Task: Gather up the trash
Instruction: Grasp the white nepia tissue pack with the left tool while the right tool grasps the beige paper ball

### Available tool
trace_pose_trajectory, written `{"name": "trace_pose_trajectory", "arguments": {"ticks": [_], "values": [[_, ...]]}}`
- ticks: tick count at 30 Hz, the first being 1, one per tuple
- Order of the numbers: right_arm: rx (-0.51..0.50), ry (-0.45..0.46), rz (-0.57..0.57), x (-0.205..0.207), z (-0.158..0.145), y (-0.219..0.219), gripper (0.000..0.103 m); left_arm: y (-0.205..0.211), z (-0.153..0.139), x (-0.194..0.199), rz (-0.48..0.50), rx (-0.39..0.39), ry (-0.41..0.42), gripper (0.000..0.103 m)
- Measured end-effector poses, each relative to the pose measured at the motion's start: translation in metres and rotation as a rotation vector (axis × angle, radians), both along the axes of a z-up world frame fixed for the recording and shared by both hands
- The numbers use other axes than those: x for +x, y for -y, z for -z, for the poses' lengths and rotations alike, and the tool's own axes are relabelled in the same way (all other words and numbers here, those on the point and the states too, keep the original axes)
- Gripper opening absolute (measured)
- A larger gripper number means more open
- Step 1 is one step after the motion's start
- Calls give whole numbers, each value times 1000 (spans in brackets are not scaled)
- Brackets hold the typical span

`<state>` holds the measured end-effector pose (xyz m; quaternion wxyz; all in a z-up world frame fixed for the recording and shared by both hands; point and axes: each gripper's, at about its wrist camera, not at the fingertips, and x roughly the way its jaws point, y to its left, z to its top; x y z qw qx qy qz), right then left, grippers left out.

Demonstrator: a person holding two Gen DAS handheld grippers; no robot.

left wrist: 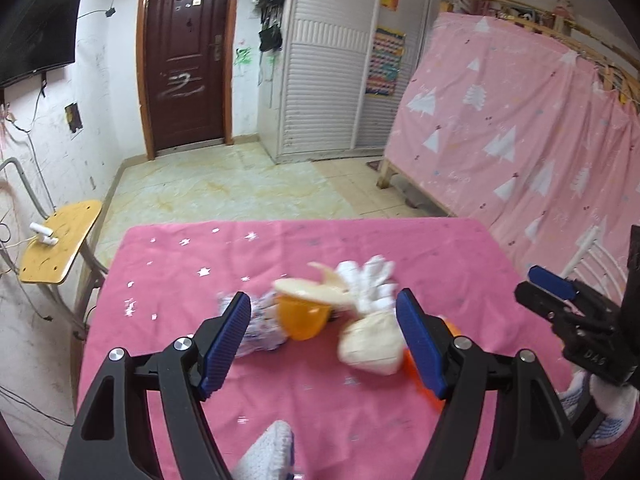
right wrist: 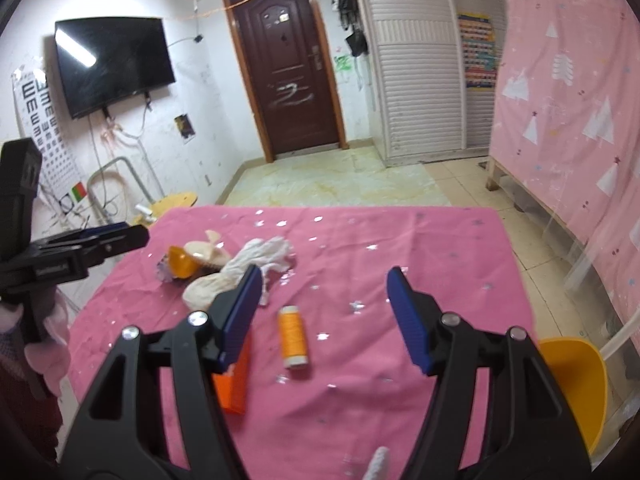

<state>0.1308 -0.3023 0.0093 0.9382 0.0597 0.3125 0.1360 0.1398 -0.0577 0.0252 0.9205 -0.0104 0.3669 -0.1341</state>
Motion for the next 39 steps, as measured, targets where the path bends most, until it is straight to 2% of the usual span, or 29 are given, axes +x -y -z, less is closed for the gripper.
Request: {"name": "trace_pose_trajectory", "arguments": {"ticks": [5, 8, 10, 13, 20, 25, 29, 33, 39], "values": [[-20, -21, -69, 11, 5, -31, 62, -22, 23, 7, 12, 44, -44, 67], [-35, -33, -109, 14, 9, -48, 64, -23, 39, 13, 40, 77, -84, 67], [-44, -39, -130, 17, 11, -56, 69, -22, 48, 16, 55, 100, -95, 67], [-58, -48, -162, 19, 13, -68, 70, -15, 58, 19, 77, 130, -103, 67], [-82, -62, -213, 22, 17, -86, 70, -14, 71, 34, 86, 141, -121, 67], [-93, -74, -238, 25, 22, -95, 70, -15, 76, 40, 81, 139, -140, 40], [-104, -83, -257, 28, 25, -104, 70, -27, 74, 37, 72, 95, -142, 30], [-115, -89, -274, 30, 27, -113, 70, -41, 70, 33, 39, 62, -132, 26], [-140, -98, -292, 32, 30, -123, 70, -59, 57, 21, 36, 3, -119, 26]]}}
